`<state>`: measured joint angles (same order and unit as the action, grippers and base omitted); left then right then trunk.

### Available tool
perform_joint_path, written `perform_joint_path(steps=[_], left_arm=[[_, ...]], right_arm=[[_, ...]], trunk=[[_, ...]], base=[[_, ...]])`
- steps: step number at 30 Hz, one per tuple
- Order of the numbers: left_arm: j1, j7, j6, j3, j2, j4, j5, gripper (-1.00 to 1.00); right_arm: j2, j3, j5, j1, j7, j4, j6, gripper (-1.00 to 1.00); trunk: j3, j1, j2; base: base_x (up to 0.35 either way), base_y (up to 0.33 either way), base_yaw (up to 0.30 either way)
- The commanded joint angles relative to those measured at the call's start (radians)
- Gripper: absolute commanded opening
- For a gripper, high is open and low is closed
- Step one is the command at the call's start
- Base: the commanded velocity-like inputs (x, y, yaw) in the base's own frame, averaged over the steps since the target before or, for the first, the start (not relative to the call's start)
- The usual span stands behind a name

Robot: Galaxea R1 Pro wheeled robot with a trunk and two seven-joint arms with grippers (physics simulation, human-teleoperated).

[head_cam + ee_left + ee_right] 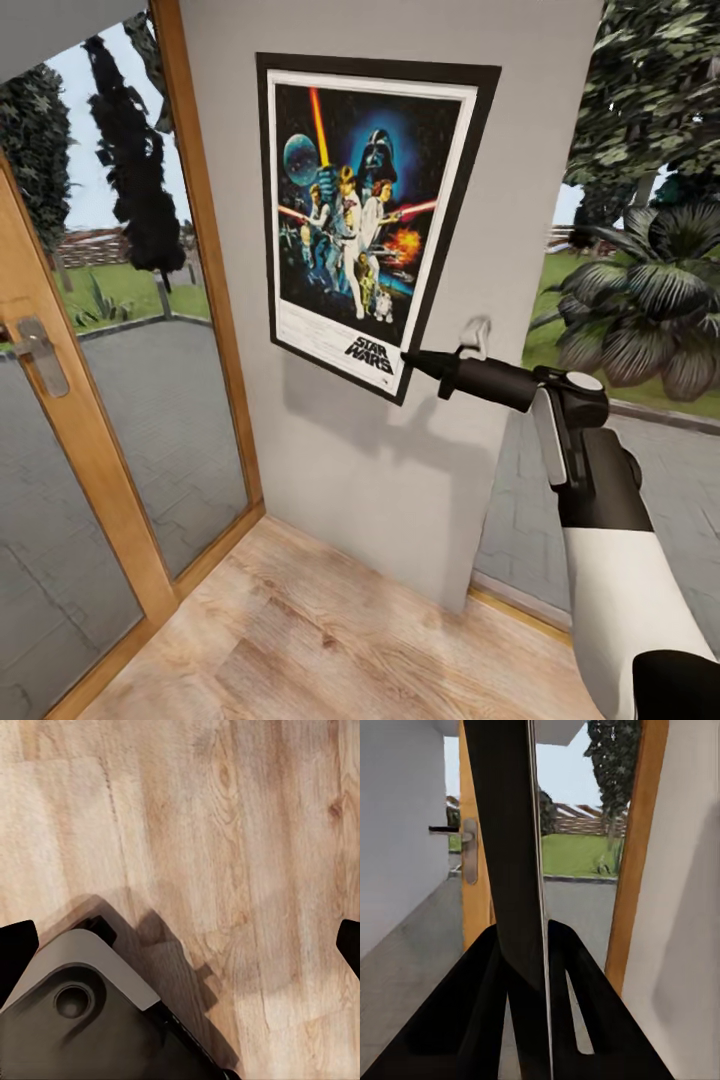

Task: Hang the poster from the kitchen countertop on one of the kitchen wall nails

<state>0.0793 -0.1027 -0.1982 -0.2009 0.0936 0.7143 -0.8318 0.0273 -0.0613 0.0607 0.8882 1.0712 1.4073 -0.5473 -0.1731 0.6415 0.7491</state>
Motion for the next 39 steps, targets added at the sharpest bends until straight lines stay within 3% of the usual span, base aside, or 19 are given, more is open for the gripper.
perform_joint_path(steps=[1,5,11,16,24,32,33,34,36,38,39], left_arm=[[0.000,-0.006,-0.006,0.000,0.000,0.004,-0.010,1.00],[0.000,-0.006,-0.006,-0.001,0.000,0.004,-0.010,1.00],[0.000,-0.006,-0.007,-0.001,0.000,0.004,-0.010,1.00],[0.000,-0.002,-0.007,-0.001,0.000,0.004,-0.010,1.00],[0.000,0.000,-0.007,-0.003,0.001,0.004,-0.010,1.00],[0.000,-0.002,0.000,0.001,0.000,0.004,-0.007,1.00],[0.000,-0.002,0.003,0.001,0.000,0.004,-0.004,1.00],[0.000,-0.003,0.005,0.001,0.000,0.004,-0.004,1.00],[0.000,-0.003,0.006,0.001,0.000,0.004,-0.005,1.00],[0.000,-0.003,0.006,0.001,0.000,0.004,-0.006,1.00],[0.000,-0.003,0.007,-0.001,0.000,0.003,-0.007,1.00]], right_arm=[[0.000,0.000,0.007,0.000,0.001,-0.003,-0.008,-1.00],[-0.002,0.005,0.002,-0.012,-0.004,-0.022,-0.006,-1.00],[-0.005,0.011,0.001,-0.013,-0.003,-0.129,-0.053,-1.00],[0.000,0.012,0.001,-0.012,0.000,-0.147,-0.060,-1.00],[0.009,0.006,0.002,-0.030,0.010,-0.149,-0.014,-1.00],[0.009,0.019,-0.004,-0.066,0.012,-0.149,0.055,-1.00],[0.010,0.034,-0.007,-0.079,0.037,-0.149,0.090,-1.00],[0.014,0.044,-0.012,-0.087,0.112,-0.149,0.138,-1.00],[0.017,0.047,-0.018,-0.090,0.147,-0.149,0.156,-1.00],[0.017,0.049,-0.031,-0.091,0.149,-0.149,0.168,-1.00],[0.014,0.050,-0.037,-0.092,0.115,-0.149,0.169,-1.00]], trunk=[[0.002,-0.004,-0.006],[0.014,-0.019,-0.034],[0.033,-0.042,-0.076],[0.049,-0.061,-0.111],[0.074,-0.092,-0.167],[0.074,-0.092,-0.167],[0.074,-0.092,-0.167],[0.074,-0.092,-0.167],[0.074,-0.092,-0.167],[0.074,-0.092,-0.167],[0.074,-0.092,-0.167]], base=[[0.000,0.000,0.000],[0.000,0.000,0.000],[0.000,0.000,0.000],[0.000,0.000,0.000],[0.000,0.000,0.000],[0.000,0.000,0.000],[0.000,0.000,0.000],[0.000,0.000,0.000],[0.000,0.000,0.000],[0.025,0.000,0.000],[0.219,0.000,0.000]])
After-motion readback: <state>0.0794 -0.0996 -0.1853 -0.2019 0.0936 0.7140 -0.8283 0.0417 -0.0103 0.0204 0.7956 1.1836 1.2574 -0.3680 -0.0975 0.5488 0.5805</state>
